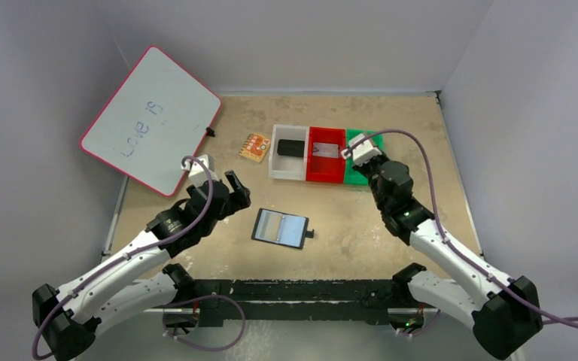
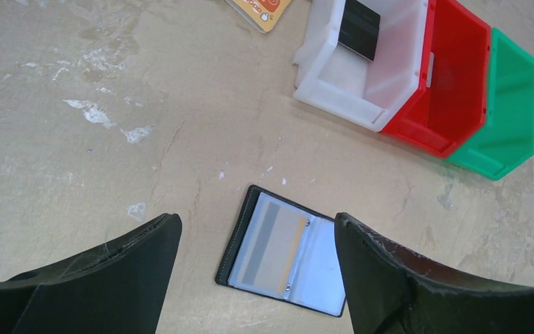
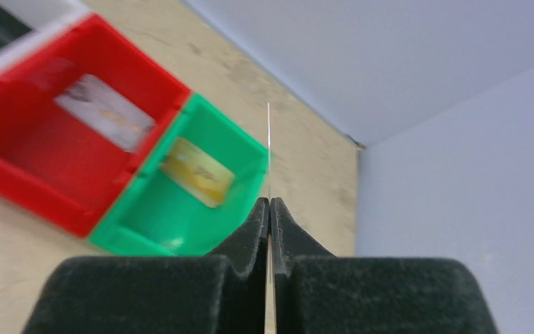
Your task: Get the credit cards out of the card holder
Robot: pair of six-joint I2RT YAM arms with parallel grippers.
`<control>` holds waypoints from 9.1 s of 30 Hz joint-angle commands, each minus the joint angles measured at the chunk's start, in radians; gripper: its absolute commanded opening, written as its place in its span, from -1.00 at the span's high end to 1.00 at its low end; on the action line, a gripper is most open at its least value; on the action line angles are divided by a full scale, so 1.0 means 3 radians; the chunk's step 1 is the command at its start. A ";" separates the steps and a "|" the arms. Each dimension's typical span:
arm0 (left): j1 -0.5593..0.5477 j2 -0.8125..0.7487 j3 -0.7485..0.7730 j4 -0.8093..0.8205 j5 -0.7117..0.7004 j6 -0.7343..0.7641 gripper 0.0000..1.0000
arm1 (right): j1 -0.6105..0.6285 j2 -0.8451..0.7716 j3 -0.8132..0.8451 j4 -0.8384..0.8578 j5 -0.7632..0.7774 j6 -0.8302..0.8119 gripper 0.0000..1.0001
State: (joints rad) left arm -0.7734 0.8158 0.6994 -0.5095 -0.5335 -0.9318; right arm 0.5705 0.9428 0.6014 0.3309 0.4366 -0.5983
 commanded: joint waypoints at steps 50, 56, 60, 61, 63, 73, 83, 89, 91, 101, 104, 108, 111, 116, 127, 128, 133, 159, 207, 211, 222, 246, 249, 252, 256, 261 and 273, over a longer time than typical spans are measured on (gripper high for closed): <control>-0.0001 -0.0120 0.0094 -0.0253 -0.0134 0.0132 -0.62 | -0.1406 0.2344 0.1426 -0.0784 -0.1989 -0.1734 1.00; -0.0002 -0.0124 0.0097 -0.0259 -0.0158 0.0143 -0.62 | -0.1406 0.2544 0.1538 -0.0801 -0.2028 -0.1805 1.00; 0.0000 -0.0132 0.0102 -0.0287 -0.0189 0.0155 -0.62 | -0.1406 0.2647 0.1615 -0.0788 -0.2028 -0.1855 0.98; 0.0001 -0.0134 0.0102 -0.0290 -0.0197 0.0151 -0.62 | -0.1406 0.2673 0.1632 -0.0786 -0.2028 -0.1860 0.98; 0.0002 -0.0135 0.0100 -0.0294 -0.0210 0.0160 -0.62 | -0.1406 0.2721 0.1673 -0.0804 -0.2032 -0.1891 0.96; 0.0001 -0.0097 0.0118 -0.0310 -0.0223 0.0175 -0.62 | -0.1406 0.2939 0.1834 -0.0945 -0.2076 -0.2023 0.83; 0.0004 -0.0096 0.0122 -0.0324 -0.0213 0.0159 -0.62 | -0.1406 0.2906 0.1808 -0.1079 -0.2143 -0.1920 0.35; 0.0002 -0.0106 0.0136 -0.0364 -0.0216 0.0147 -0.62 | -0.1406 0.2925 0.1827 -0.1104 -0.2121 -0.1865 0.34; 0.0002 -0.0107 0.0132 -0.0375 -0.0211 0.0149 -0.62 | -0.1406 0.2899 0.1803 -0.1084 -0.2112 -0.1850 0.33; 0.0001 -0.0044 0.0119 -0.0370 -0.0127 0.0083 -0.62 | -0.1404 0.2616 0.1834 -0.1104 -0.2148 -0.1589 0.32; 0.0002 -0.0030 0.0118 -0.0351 -0.0119 0.0058 -0.62 | -0.1385 0.2248 0.1840 -0.0979 -0.2203 -0.1256 0.35; 0.0006 0.0025 0.0109 -0.0327 -0.0147 0.0004 -0.62 | -0.1298 0.1378 0.1517 -0.0385 -0.2478 -0.0336 0.14; 0.0001 0.0089 0.0095 -0.0288 -0.0173 -0.0022 -0.62 | -0.1288 0.0968 0.1277 0.0115 -0.2395 0.1156 -0.06; 0.0018 0.0274 0.0154 -0.0331 -0.0279 -0.0059 -0.63 | -0.1303 0.0945 0.1287 -0.0211 -0.3347 0.3274 -0.65; 0.0661 0.0422 0.0224 -0.0267 0.0161 0.0207 -0.73 | 0.0388 0.1352 0.0636 -0.0205 -0.1436 0.4711 -0.59; 0.0681 0.0427 0.0231 -0.0287 0.0165 0.0219 -0.74 | 0.0599 0.1427 0.0738 -0.0469 -0.1087 0.4811 -0.59; 0.0718 0.0335 0.0191 -0.0395 0.0073 0.0097 -0.72 | 0.1422 0.1931 0.1315 -0.1459 0.0019 0.5373 -0.62; 0.0718 -0.0217 0.0128 -0.0696 -0.0389 -0.0168 -0.67 | 0.1783 0.3185 0.2406 -0.2407 0.0222 0.5470 -0.40; 0.0715 0.0590 -0.0272 0.0293 0.1241 0.0070 -0.38 | 0.1307 0.2665 0.0973 -0.0458 -0.1186 0.5317 1.00; 0.0716 0.0673 -0.0318 0.0439 0.1471 0.0112 -0.29 | 0.1183 0.2507 0.0597 0.0104 -0.1431 0.5427 1.00; 0.0712 0.0439 -0.0280 0.0190 0.0959 -0.0096 -0.22 | 0.1479 0.2606 0.1358 -0.1024 -0.0565 0.5106 0.01; 0.0717 -0.0337 -0.0102 -0.0549 -0.0046 -0.0401 -0.30 | 0.1872 0.3270 0.2355 -0.2232 0.0105 0.5360 -0.40; 0.0716 -0.0323 -0.0093 -0.0542 -0.0044 -0.0404 -0.30 | 0.1872 0.3283 0.2389 -0.2213 0.0082 0.5314 -0.40; 0.0715 -0.0303 -0.0082 -0.0524 -0.0046 -0.0406 -0.30 | 0.1872 0.3351 0.2422 -0.2242 0.0069 0.5305 -0.41; 0.0716 -0.0293 -0.0104 -0.0497 -0.0044 -0.0416 -0.30 | 0.1872 0.3507 0.2511 -0.2315 0.0037 0.5250 -0.40; 0.0713 -0.0316 -0.0147 -0.0495 -0.0036 -0.0419 -0.30 | 0.1874 0.3581 0.2496 -0.2456 0.0046 0.5329 -0.12; 0.0714 -0.0155 -0.0154 -0.0390 0.0153 -0.0330 -0.30 | 0.1800 0.3439 0.2254 -0.2081 -0.0222 0.5221 0.94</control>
State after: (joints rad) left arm -0.5632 0.7551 0.6304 -0.6724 -0.5110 -1.0374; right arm 1.1213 1.9762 1.3243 -0.3233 0.4393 0.9745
